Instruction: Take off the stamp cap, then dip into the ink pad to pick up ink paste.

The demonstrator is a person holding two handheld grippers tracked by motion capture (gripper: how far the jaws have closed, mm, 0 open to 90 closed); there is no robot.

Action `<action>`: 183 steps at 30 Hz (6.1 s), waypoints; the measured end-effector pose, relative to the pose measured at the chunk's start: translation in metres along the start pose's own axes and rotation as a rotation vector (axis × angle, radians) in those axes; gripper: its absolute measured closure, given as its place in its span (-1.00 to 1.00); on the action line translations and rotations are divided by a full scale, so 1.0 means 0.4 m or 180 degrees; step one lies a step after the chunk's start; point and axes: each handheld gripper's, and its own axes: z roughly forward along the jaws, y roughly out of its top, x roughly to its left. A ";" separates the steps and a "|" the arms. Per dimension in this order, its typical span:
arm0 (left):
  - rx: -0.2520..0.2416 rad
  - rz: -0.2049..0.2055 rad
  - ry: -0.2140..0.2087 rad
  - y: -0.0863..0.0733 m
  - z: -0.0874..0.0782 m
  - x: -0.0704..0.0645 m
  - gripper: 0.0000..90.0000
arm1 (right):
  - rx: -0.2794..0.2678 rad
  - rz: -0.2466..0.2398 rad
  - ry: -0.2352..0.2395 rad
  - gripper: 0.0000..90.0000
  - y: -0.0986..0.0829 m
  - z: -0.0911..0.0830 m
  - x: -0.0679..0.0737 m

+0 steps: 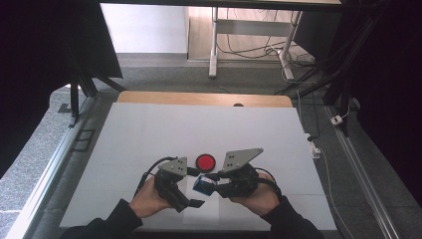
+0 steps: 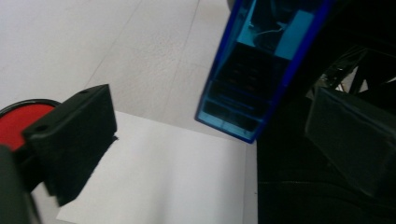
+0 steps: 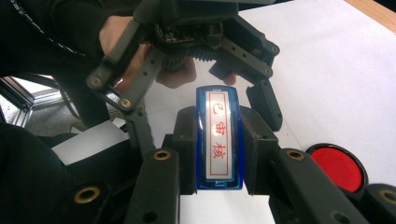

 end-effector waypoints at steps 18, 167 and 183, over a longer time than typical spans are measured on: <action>-0.0107 0.0180 -0.0418 -0.019 -0.011 0.008 0.30 | -0.0037 -0.0043 0.0173 0.58 0.001 -0.004 0.002; -0.0201 -0.1179 0.1618 -0.303 -0.327 -0.153 0.51 | -0.0213 0.0086 -0.0443 0.57 -0.027 -0.027 -0.025; -0.0120 -0.1186 0.1602 -0.301 -0.320 -0.151 0.52 | -0.0173 0.0147 -0.0521 0.58 -0.028 -0.020 -0.035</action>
